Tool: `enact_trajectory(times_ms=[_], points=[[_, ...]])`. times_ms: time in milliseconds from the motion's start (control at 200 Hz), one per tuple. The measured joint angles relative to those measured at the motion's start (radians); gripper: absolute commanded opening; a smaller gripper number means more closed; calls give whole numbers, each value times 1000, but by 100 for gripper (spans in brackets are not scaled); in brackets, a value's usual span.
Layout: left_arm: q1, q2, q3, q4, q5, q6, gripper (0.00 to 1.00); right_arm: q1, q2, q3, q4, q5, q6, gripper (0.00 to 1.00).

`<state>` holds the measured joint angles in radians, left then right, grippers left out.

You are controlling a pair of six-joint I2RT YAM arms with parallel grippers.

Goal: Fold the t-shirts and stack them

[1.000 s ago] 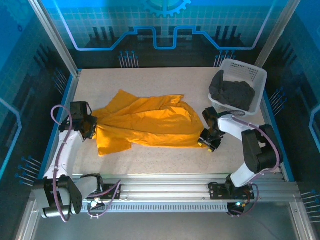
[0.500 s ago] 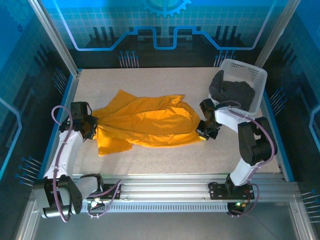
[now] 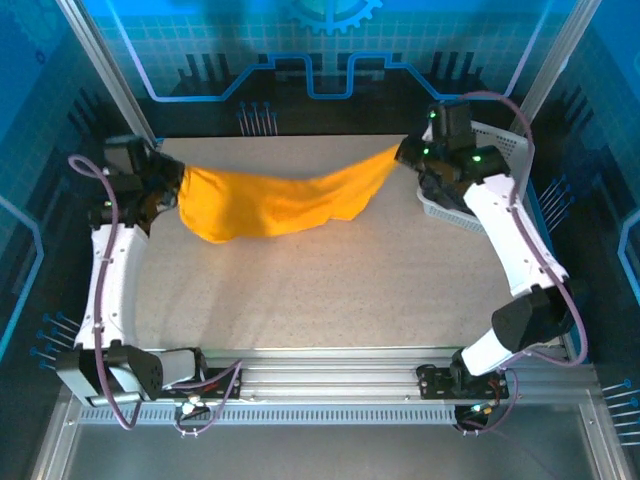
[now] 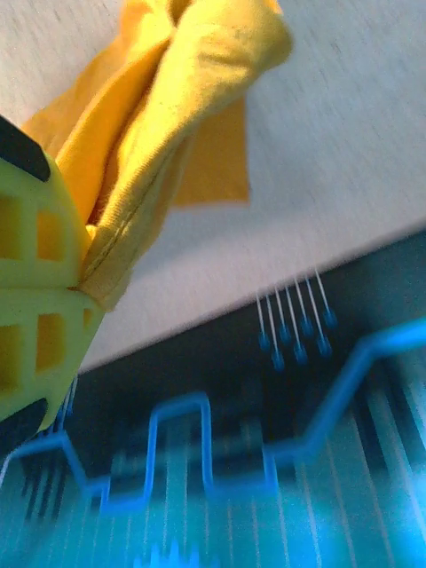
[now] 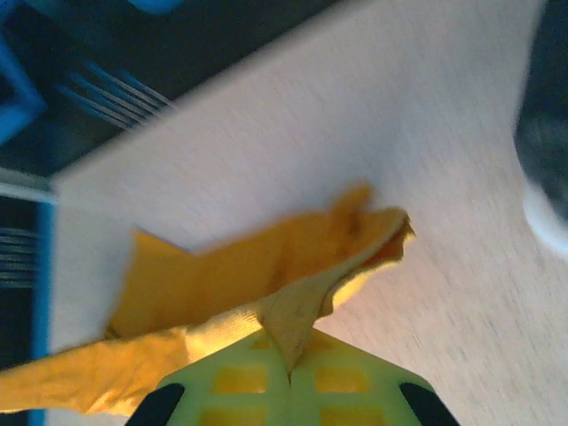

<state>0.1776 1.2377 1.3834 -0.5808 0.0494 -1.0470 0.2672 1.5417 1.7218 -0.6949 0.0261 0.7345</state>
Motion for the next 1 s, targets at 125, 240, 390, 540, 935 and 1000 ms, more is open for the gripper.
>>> enact_trajectory(times_ms=[125, 240, 390, 540, 935, 1000], points=[[0, -78, 68, 31, -23, -2, 0, 0, -103, 6, 52, 8, -10, 0], [0, -184, 68, 39, -72, -2, 0, -2, -232, -56, 114, 14, -10, 0], [0, -294, 99, 59, -160, -2, 0, -10, -407, -153, 193, 21, -9, 0], [0, -289, 209, 102, -214, -1, 0, -29, -491, -175, 249, 19, 14, 0], [69, 91, 278, 182, -42, -80, 0, -43, -96, -44, 387, -128, 117, 0], [87, 209, 303, 205, 39, -80, 0, -46, 9, 3, 401, -152, 126, 0]])
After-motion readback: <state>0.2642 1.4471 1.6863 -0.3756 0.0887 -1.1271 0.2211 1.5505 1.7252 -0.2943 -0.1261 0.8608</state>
